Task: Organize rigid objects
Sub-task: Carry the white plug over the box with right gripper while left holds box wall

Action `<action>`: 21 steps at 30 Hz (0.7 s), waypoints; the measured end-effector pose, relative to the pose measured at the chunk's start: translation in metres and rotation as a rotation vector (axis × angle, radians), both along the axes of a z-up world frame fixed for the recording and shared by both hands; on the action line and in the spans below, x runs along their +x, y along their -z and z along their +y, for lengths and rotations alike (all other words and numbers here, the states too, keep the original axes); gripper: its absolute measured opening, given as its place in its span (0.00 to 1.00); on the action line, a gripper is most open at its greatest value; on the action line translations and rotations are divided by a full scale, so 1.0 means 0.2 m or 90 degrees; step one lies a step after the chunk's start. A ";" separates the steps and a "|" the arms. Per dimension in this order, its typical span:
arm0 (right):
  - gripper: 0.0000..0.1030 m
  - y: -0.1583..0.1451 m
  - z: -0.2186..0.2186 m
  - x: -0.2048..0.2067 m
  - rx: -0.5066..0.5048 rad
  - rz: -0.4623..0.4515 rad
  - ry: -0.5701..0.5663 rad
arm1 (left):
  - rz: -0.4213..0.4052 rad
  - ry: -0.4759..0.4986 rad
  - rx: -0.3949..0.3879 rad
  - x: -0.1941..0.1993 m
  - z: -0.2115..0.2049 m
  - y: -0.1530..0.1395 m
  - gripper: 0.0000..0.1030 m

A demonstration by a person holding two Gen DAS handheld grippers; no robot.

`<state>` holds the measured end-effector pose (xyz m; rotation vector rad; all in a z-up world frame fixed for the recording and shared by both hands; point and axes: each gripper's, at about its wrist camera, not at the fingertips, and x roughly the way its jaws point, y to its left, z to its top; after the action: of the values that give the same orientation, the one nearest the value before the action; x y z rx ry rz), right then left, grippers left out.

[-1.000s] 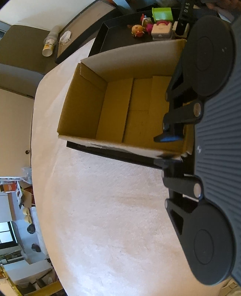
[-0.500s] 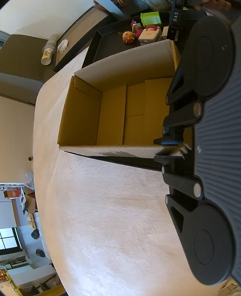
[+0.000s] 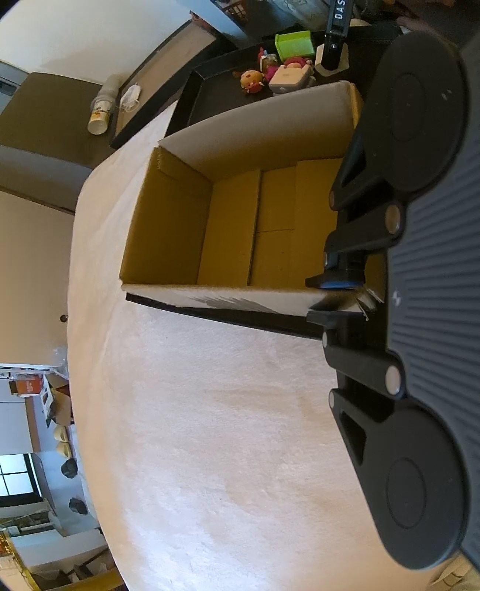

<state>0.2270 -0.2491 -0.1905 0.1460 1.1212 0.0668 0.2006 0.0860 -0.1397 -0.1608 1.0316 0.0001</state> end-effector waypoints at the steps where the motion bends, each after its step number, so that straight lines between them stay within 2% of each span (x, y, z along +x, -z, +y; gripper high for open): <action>1: 0.60 -0.01 0.00 0.00 0.000 -0.003 -0.002 | -0.003 0.002 -0.002 -0.01 0.00 0.00 0.10; 16: 0.60 -0.27 0.15 0.04 -0.009 -0.058 -0.059 | 0.000 0.021 0.000 -0.03 -0.01 0.01 0.10; 21: 0.60 -0.35 0.23 0.06 -0.006 -0.070 -0.089 | 0.003 0.014 -0.013 -0.03 0.01 0.02 0.10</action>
<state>0.2393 -0.2040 -0.1207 0.0544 1.0201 0.1925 0.1941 0.0871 -0.1439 -0.1691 1.0384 -0.0298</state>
